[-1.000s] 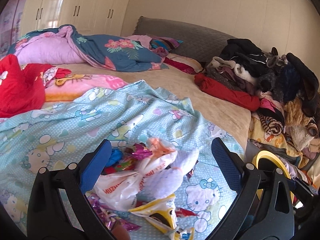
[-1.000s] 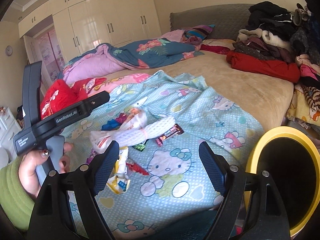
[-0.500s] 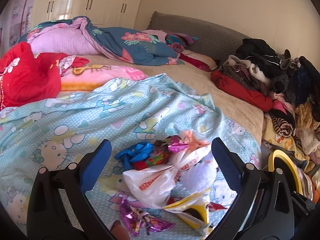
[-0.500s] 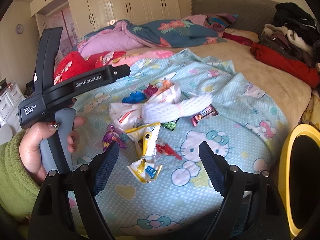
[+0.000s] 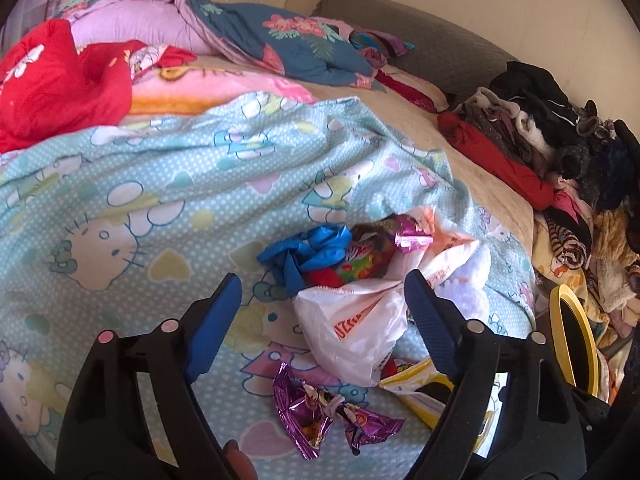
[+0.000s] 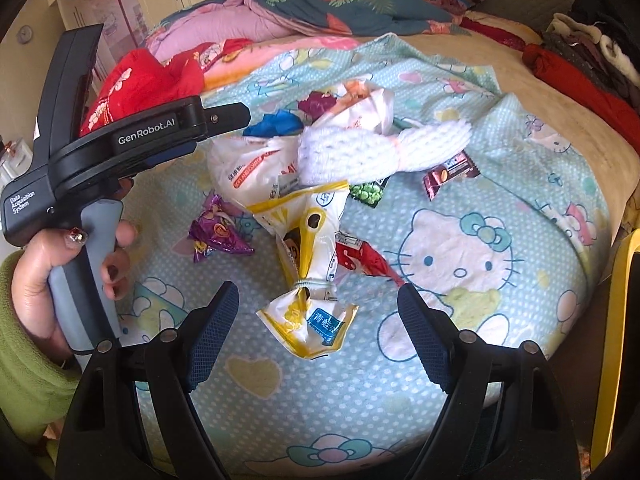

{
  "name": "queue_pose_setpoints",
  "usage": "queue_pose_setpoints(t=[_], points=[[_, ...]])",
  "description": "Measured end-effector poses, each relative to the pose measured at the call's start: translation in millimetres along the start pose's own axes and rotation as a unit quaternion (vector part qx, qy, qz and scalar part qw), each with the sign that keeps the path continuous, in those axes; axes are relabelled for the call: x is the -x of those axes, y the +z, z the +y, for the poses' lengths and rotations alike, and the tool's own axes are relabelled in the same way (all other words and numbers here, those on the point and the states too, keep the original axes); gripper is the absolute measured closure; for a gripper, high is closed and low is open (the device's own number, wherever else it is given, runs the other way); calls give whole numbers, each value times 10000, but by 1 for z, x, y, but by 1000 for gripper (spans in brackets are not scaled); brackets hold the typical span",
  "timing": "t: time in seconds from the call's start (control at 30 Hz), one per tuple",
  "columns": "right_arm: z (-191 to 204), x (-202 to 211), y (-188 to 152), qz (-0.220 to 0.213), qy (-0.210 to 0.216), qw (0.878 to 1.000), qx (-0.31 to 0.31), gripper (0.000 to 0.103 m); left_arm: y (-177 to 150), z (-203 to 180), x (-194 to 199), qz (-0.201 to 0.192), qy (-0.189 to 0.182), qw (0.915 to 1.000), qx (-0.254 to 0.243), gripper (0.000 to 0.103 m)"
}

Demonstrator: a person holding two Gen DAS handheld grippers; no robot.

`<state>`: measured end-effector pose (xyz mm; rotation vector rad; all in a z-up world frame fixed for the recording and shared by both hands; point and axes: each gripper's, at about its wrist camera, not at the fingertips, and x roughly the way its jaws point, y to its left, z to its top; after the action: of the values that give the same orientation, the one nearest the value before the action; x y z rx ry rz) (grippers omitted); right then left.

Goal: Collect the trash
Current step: 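Grasp the yellow snack wrapper with the right gripper while the left grasps the white plastic bag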

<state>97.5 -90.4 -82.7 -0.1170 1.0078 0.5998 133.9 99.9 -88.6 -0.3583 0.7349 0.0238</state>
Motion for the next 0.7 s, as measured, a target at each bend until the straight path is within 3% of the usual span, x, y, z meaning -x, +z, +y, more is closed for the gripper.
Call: queue_pose_setpoints(t=[0.1, 0.3, 0.43, 0.7], points=[[1, -6, 0, 89, 43, 9999, -27, 29, -4, 1, -6, 141, -142, 9998, 36, 34], [3, -25, -2, 450, 69, 9990, 5, 51, -14, -1, -18, 419, -338, 9985, 135, 40], [3, -25, -3, 449, 108, 9989, 36, 65, -17, -8, -20, 512, -429, 9977, 94, 51], [-12, 2, -5, 49, 331, 9992, -234, 70, -7, -20, -6, 364, -620, 9974, -20, 75]])
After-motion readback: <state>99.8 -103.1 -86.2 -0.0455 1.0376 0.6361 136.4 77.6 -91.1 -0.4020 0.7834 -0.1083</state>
